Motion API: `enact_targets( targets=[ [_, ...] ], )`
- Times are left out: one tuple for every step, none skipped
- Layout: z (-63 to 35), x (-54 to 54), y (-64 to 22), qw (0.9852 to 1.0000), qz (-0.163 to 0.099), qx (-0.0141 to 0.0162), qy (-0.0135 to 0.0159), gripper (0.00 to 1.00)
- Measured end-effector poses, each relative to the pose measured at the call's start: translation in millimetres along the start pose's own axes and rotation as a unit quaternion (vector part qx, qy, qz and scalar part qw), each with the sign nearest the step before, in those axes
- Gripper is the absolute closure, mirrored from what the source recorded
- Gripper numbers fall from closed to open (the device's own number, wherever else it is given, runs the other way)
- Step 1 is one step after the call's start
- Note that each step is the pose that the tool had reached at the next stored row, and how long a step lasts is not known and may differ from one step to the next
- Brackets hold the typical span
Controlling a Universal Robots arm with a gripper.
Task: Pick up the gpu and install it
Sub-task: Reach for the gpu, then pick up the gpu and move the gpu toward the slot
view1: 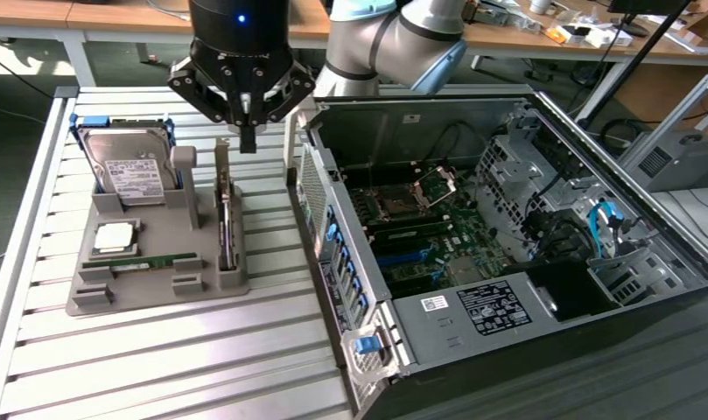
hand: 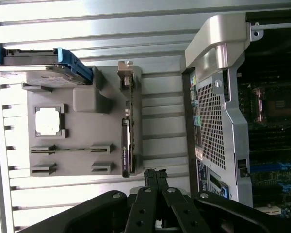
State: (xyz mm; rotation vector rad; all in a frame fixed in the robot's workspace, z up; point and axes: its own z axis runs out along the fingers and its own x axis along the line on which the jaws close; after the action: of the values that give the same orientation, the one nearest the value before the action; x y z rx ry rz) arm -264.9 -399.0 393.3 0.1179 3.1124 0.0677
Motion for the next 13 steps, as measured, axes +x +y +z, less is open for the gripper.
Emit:
enact_targets(
  targets=[
    [-0.1, 0.3, 0.0, 1.0, 0.0, 0.0, 0.0, 0.9],
    [-0.1, 0.7, -0.1, 1.0, 0.0, 0.0, 0.0, 0.9],
    [0.0, 1.1, -0.1, 1.0, 0.0, 0.0, 0.0, 0.9],
    [-0.1, 1.5, -0.1, 1.0, 0.0, 0.0, 0.0, 0.9],
    [-0.1, 1.7, -0.1, 1.0, 0.0, 0.0, 0.0, 0.9],
    [-0.1, 1.8, -0.1, 1.0, 0.0, 0.0, 0.0, 0.9],
    [-0.1, 1.8, -0.1, 1.0, 0.0, 0.0, 0.0, 0.9],
    [-0.1, 1.8, -0.1, 1.0, 0.0, 0.0, 0.0, 0.9],
    [-0.1, 1.9, -0.1, 1.0, 0.0, 0.0, 0.0, 0.9],
    [-0.1, 1.9, -0.1, 1.0, 0.0, 0.0, 0.0, 0.9],
    [-0.1, 1.9, -0.1, 1.0, 0.0, 0.0, 0.0, 0.9],
    [-0.1, 1.9, -0.1, 1.0, 0.0, 0.0, 0.0, 0.9],
    [-0.1, 1.9, -0.1, 1.0, 0.0, 0.0, 0.0, 0.9]
  ],
)
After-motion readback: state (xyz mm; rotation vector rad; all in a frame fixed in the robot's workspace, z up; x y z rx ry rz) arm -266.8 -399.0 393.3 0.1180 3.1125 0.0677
